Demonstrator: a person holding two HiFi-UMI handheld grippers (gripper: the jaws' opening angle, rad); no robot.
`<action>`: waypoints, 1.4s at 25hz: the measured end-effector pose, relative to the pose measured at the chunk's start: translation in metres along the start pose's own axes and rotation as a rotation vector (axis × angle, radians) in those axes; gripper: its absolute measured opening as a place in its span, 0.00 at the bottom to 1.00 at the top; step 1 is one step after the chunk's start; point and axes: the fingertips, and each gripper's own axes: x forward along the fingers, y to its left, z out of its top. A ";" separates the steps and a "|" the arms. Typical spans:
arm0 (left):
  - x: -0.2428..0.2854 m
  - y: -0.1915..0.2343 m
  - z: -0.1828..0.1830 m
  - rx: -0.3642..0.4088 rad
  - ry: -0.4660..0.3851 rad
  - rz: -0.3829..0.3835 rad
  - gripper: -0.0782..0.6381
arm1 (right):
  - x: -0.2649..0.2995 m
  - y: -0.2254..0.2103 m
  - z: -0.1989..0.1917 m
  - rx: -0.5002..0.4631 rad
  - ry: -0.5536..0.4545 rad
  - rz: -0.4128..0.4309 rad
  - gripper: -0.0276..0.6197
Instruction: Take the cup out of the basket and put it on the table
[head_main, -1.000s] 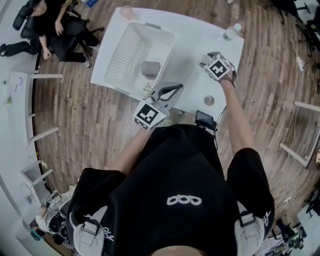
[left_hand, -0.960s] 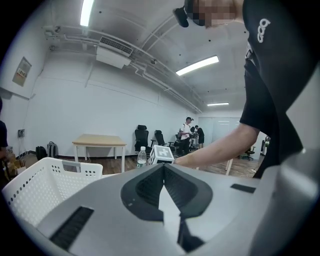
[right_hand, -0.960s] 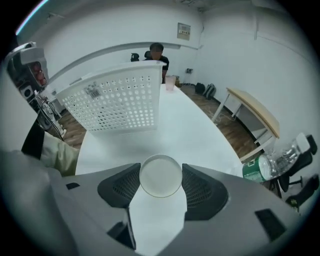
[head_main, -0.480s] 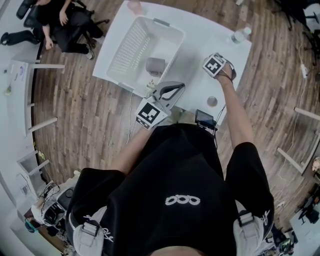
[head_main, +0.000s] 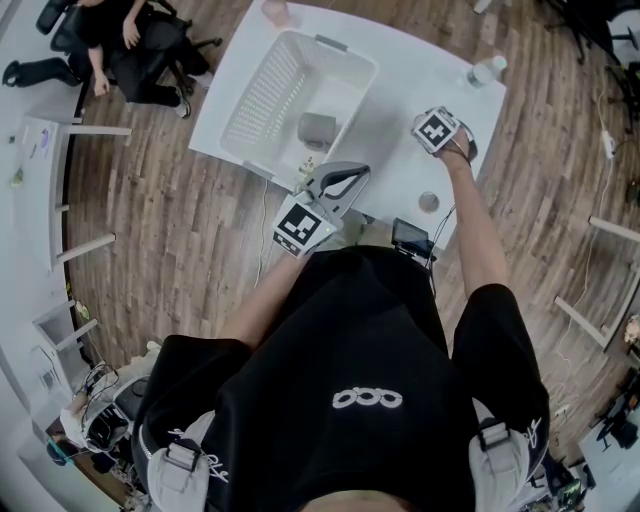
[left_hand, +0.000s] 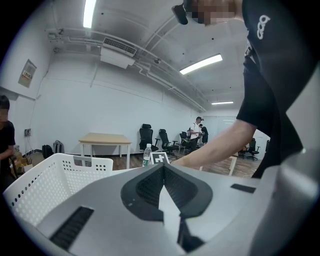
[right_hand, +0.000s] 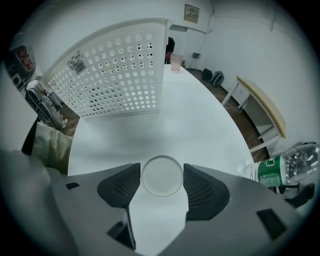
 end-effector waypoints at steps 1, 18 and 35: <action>-0.001 0.001 -0.001 0.000 0.000 0.002 0.12 | -0.001 0.000 -0.002 0.010 -0.003 0.001 0.45; -0.031 0.005 0.006 0.034 -0.011 0.036 0.12 | -0.141 0.036 0.008 0.225 -0.429 -0.045 0.41; -0.066 0.056 0.047 0.037 -0.075 0.035 0.12 | -0.268 0.153 0.076 0.177 -0.832 0.015 0.10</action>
